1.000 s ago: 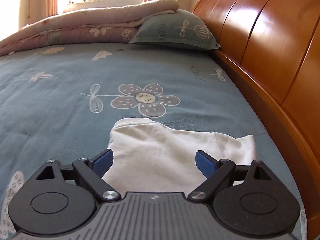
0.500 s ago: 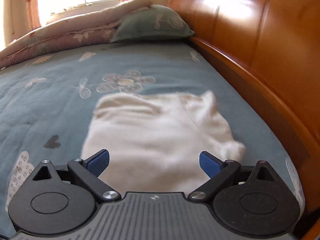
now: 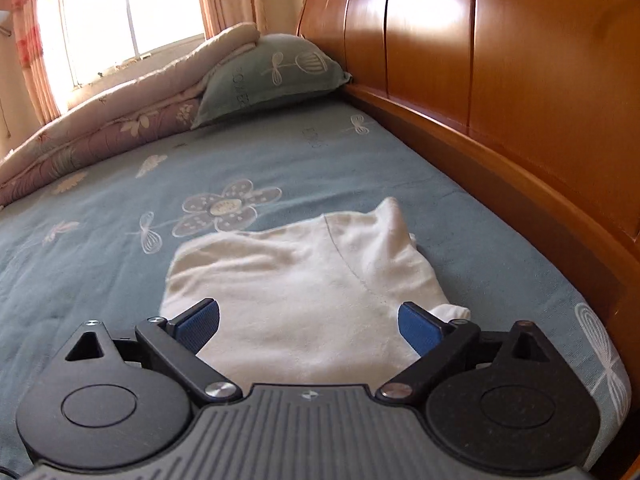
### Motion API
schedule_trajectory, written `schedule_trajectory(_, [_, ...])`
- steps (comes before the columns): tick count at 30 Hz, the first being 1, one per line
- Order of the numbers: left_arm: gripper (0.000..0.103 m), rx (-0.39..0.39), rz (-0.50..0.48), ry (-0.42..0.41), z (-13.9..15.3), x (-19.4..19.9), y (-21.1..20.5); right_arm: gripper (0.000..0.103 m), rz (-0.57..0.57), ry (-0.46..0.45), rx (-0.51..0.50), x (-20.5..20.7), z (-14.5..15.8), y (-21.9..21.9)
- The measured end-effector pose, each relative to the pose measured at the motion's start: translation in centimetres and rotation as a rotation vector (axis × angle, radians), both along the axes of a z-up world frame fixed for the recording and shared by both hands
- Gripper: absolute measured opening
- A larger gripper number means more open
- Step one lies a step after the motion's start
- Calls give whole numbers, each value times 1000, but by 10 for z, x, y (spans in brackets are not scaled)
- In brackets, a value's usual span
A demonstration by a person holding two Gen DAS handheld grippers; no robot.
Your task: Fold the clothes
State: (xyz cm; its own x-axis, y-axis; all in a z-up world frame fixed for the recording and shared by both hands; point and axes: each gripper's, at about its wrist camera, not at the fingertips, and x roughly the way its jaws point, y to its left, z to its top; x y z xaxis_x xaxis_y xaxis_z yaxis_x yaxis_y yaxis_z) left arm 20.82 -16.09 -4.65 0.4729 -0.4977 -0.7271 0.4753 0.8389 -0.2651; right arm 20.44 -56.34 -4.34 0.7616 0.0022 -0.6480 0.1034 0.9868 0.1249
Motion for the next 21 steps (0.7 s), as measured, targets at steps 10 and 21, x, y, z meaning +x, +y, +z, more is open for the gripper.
schedule_trajectory(10, [102, 21, -7, -14, -4, 5, -8, 94, 11, -134, 15, 18, 33, -3])
schedule_trajectory(21, [102, 42, 12, 5, -14, 14, 3, 92, -80, -75, 74, 82, -7, -27])
